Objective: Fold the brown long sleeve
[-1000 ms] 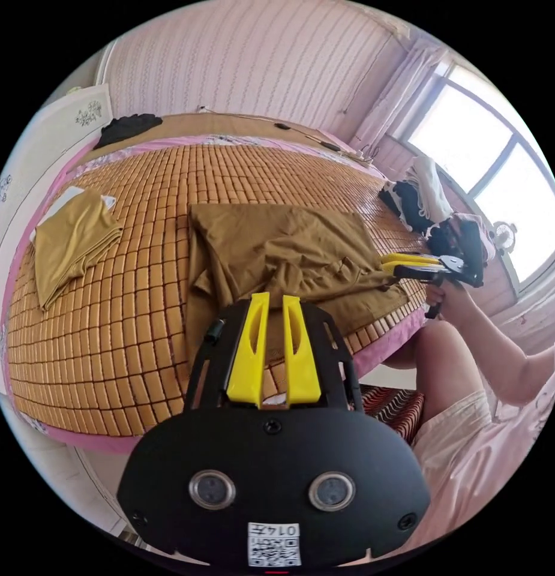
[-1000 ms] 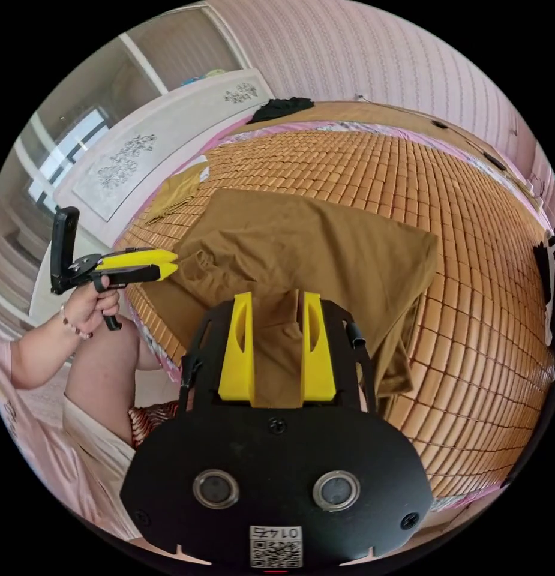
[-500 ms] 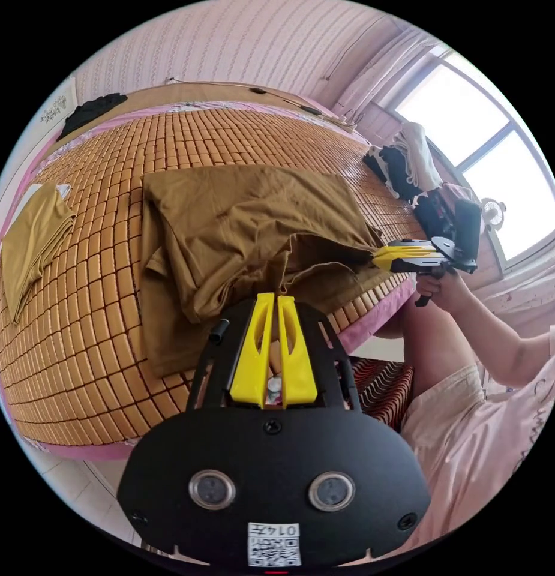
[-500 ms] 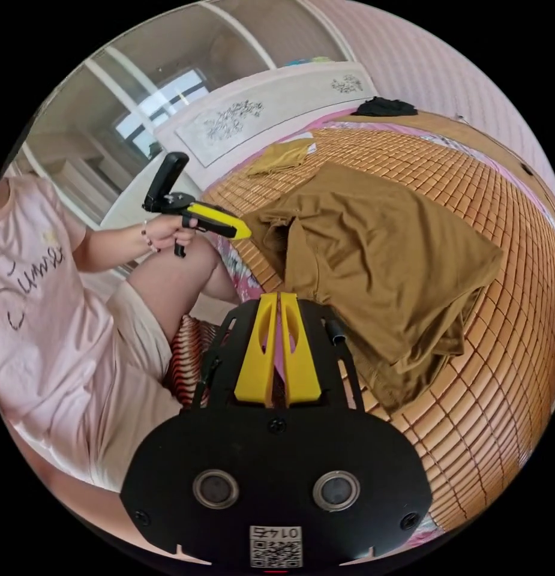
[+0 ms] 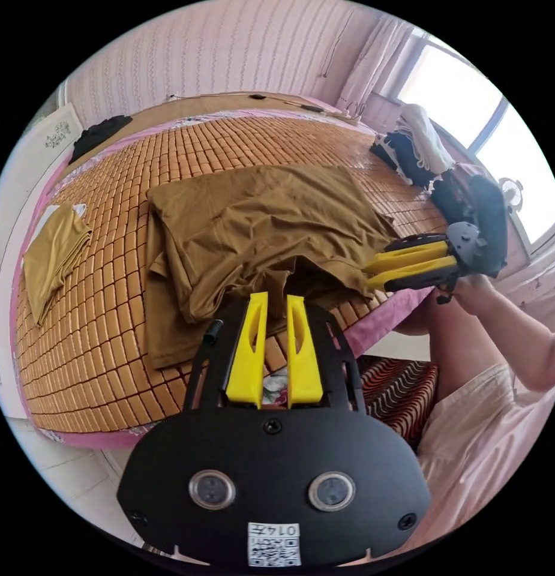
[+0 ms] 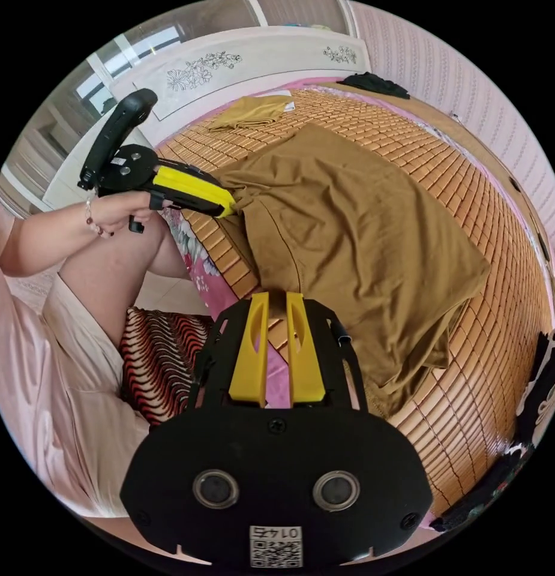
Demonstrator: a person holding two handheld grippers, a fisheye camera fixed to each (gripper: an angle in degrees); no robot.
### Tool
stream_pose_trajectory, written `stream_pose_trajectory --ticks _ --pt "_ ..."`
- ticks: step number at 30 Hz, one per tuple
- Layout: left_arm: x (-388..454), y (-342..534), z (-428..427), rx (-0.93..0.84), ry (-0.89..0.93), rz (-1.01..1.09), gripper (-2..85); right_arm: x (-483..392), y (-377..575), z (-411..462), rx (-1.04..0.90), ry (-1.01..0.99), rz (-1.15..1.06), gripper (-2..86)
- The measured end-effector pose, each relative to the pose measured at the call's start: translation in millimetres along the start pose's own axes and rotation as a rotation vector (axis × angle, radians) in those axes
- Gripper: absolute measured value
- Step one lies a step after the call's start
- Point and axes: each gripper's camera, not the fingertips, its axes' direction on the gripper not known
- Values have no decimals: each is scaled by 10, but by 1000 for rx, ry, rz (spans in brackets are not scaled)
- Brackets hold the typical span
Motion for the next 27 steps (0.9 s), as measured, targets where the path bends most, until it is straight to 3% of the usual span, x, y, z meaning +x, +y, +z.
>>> stream_pose_trajectory --ticks 9,15,23,27 --pt "20 272 -74 -64 1 104 -8 -263 -162 123 -26 99 -49 54" --pt "-148 294 -90 -49 112 4 6 -167 -304 93 -153 -6 -53 -5" --pt "-635 196 -339 98 34 -185 34 57 -496 -19 -48 87 93 -9" --pt "-919 -45 -144 68 151 -279 47 201 -528 232 -128 73 154 -6"
